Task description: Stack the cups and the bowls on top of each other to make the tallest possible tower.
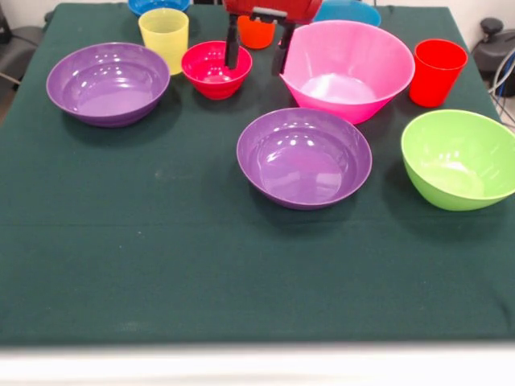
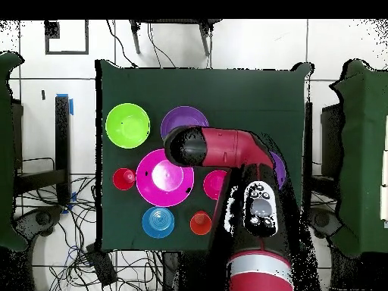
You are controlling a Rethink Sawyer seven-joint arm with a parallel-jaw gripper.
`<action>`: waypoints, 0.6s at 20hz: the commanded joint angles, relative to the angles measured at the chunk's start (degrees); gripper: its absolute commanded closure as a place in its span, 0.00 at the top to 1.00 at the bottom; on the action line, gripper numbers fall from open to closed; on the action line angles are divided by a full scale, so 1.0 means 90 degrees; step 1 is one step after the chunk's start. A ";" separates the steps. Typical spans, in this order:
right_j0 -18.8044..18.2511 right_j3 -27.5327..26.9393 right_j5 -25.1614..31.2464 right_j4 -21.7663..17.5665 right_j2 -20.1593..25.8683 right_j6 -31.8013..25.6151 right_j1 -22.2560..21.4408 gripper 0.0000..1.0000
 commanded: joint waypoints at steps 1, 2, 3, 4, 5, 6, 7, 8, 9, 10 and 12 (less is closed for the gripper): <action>-0.0478 0.0018 0.0466 -0.0157 0.1643 -0.1045 0.0454 1.00; -0.0498 -0.0011 0.0493 -0.0175 0.1685 -0.1015 0.0470 1.00; -0.0501 -0.0059 0.0539 -0.0208 0.1712 -0.0988 0.0497 1.00; -0.0517 -0.0087 0.0562 -0.0236 0.1738 -0.0968 0.0511 1.00; -0.0522 -0.0124 0.0596 -0.0273 0.1747 -0.0950 0.0523 1.00; -0.0534 -0.0175 0.0663 -0.0301 0.1763 -0.0955 0.0550 1.00; -0.0539 -0.0217 0.0722 -0.0327 0.1766 -0.0950 0.0555 1.00; -0.0536 -0.0255 0.0850 -0.0347 0.1758 -0.0967 0.0537 1.00; -0.0533 -0.0292 0.0977 -0.0368 0.1750 -0.0984 0.0519 1.00; -0.0537 -0.0332 0.1183 -0.0358 0.1759 -0.1024 0.0491 1.00; -0.0571 -0.0322 0.1487 -0.0348 0.1798 -0.1099 0.0406 1.00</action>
